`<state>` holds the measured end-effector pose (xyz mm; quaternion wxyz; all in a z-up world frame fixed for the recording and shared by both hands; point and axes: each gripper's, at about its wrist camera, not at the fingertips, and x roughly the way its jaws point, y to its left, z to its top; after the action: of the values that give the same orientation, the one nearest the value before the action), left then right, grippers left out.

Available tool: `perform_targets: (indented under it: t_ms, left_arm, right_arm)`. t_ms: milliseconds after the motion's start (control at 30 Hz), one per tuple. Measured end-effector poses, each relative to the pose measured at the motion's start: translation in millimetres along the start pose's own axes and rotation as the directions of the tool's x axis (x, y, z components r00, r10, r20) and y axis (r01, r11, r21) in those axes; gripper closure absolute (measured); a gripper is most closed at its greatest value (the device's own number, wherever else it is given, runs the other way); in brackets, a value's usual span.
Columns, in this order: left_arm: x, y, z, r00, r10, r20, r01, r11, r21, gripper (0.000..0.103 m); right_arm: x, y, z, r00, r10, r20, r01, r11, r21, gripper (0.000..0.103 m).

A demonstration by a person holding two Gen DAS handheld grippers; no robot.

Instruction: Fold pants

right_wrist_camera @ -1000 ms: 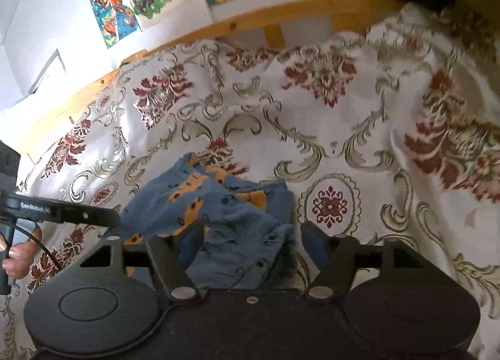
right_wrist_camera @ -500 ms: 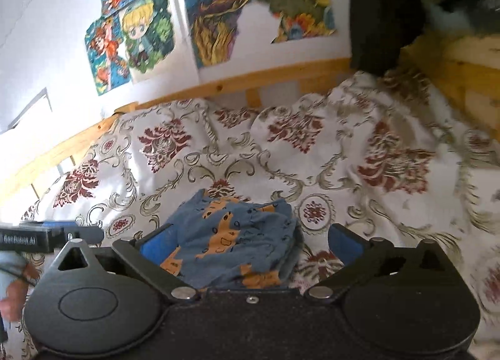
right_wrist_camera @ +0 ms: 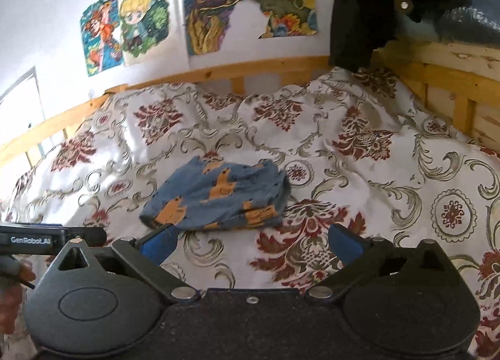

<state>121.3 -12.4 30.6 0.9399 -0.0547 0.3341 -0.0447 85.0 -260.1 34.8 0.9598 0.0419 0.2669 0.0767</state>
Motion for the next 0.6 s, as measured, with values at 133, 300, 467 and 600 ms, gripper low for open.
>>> perform_targets:
  t_ms: [133,300,467,600]
  left_arm:
    - [-2.0,-2.6,-5.3,1.000,0.012,0.012,-0.012,1.000,0.021,0.000]
    - [-1.2,-4.0,-6.2,1.000,0.011,0.005,-0.011,1.000,0.028,0.000]
    - [-1.2,-3.5,-5.3,1.000,0.020,0.009,-0.020,0.999,0.034,0.000]
    - [-0.6,-3.1,-6.3,1.000,0.027,0.006,-0.027,0.999,0.034,0.000]
  right_arm:
    - [1.2,3.4,-1.4,1.000,0.013,0.000,-0.013,1.000,-0.009,0.001]
    - [5.3,1.1,-2.1,1.000,0.027,-0.013,-0.027,1.000,0.002,0.001]
    - [7.3,-0.8,-3.2,0.999,0.035,-0.022,-0.035,0.999,0.014,0.001]
    - [8.9,-2.2,-3.8,0.999,0.043,-0.032,-0.042,0.999,0.021,0.001]
